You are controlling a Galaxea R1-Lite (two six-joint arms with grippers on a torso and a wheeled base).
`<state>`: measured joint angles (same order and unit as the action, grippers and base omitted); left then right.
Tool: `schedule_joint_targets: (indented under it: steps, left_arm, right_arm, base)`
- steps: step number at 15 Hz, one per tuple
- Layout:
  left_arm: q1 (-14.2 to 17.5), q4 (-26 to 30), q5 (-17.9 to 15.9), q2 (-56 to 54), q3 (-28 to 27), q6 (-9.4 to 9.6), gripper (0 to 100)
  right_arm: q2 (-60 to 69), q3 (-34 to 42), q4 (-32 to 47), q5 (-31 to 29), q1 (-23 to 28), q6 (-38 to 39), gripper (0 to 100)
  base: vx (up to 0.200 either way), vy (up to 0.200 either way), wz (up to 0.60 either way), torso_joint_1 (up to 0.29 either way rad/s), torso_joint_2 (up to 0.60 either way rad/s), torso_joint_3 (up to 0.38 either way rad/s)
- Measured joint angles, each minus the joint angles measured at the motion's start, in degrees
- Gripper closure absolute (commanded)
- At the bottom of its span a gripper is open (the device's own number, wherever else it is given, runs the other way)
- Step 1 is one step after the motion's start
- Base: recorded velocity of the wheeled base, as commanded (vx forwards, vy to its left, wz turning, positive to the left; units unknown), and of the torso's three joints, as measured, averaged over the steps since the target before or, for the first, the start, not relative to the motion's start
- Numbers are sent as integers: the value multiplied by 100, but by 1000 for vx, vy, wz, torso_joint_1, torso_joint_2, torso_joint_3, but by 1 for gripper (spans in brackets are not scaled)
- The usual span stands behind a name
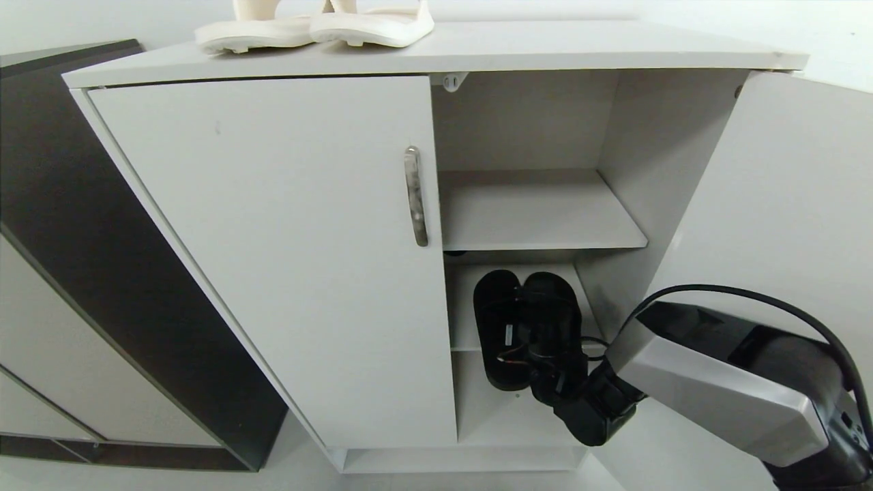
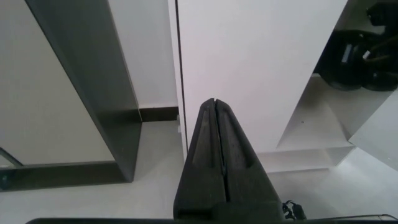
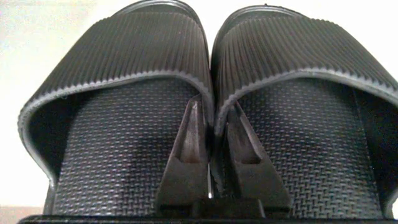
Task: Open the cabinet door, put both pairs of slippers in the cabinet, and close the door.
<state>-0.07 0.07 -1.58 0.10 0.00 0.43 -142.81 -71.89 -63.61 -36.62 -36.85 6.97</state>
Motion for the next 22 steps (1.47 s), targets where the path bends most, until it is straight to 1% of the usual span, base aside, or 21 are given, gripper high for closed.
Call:
schedule_joint_targets:
  steps: [4, 7, 12, 20, 21, 22]
  left_arm:
    - [-2, 0, 0, 0, 0, 0, 100]
    - [-4, 0, 0, 0, 0, 1, 100]
    - [0, -2, 0, 0, 0, 0, 100]
    - [-2, -2, 2, 0, 0, 1, 100]
    - [-2, -2, 6, 0, 0, -5, 100]
    - [-2, -2, 9, 0, 0, -5, 100]
  right_arm:
    - [-294, -1150, 813, 6, 152, 5, 100]
    - [-468, -1723, 1112, 4, 325, 0, 100]
    - [-601, -2152, 1420, 35, 389, -20, 100]
    - [-777, -2370, 1596, 90, 402, -20, 100]
    - [-791, -2381, 1599, 90, 402, -20, 0]
    - [-801, -2384, 1604, 88, 400, -17, 0]
  base:
    - [0, 0, 0, 0, 0, 0]
    - [0, 0, 0, 0, 0, 0]
    - [0, 0, 0, 0, 0, 0]
    - [0, 0, 0, 0, 0, 0]
    - [0, 0, 0, 0, 0, 0]
    - [0, 0, 0, 0, 0, 0]
